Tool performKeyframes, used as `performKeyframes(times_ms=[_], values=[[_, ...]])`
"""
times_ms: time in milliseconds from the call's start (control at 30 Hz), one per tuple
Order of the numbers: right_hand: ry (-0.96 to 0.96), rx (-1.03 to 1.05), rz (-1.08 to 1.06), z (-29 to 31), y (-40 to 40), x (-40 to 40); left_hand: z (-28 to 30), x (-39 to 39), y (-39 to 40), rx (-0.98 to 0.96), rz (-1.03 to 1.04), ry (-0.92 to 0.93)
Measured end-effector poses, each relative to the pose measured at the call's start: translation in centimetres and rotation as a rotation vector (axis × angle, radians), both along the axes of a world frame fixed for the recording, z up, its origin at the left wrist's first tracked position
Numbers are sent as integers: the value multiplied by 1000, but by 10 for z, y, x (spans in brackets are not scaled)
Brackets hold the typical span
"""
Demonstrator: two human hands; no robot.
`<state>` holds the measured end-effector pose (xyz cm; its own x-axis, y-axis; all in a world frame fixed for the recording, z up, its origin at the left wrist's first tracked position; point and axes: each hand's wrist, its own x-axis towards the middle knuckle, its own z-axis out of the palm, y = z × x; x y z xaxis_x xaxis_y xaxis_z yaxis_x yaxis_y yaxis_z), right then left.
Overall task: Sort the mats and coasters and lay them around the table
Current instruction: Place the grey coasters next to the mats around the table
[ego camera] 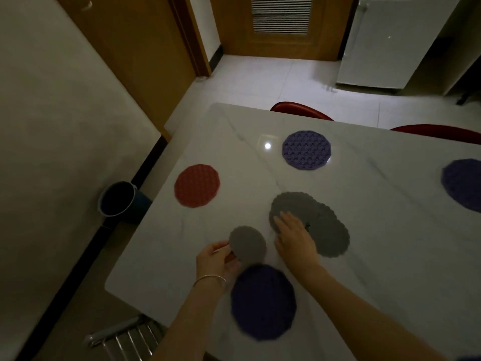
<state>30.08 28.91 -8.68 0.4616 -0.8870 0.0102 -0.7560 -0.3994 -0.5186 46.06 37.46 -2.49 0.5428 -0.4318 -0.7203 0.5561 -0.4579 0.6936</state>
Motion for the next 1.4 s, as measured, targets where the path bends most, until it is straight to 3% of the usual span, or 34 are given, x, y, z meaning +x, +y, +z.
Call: performKeyframes(times_ms=[133,267,333,467,567,633,900,1000,1100,1200,1267,1333,1400], values=[[238,125,46,-5,-30,-19,-10,9,5,12,8,-6],[421,1,276,1,-38,-24,-15,10,4,-10,12,20],[340,-128,266,10,-36,-20,-18,12,3,-19,10,38],[10,-216,45,37,-9,-3,-23,15,-1,-20,37,118],[-87,23,33,40,28,17,-23,12,-1,-37,74,189],[-115,204,55,27,57,29,-21,10,1,-66,58,233],[-68,135,155,13,70,33,-17,2,6,-159,50,199],[-148,30,18,15,57,12,-19,-1,6,-174,51,199],[33,-107,-238,9,34,-30,-23,0,5,-153,59,189],[183,185,-420,5,19,-71,-25,1,3,-145,52,165],[239,244,-385,-4,15,-86,-25,-1,3,-138,38,144],[404,165,-190,2,18,-87,-26,-4,3,-131,9,108],[333,73,-153,4,18,-87,-28,-6,2,-122,-21,77]])
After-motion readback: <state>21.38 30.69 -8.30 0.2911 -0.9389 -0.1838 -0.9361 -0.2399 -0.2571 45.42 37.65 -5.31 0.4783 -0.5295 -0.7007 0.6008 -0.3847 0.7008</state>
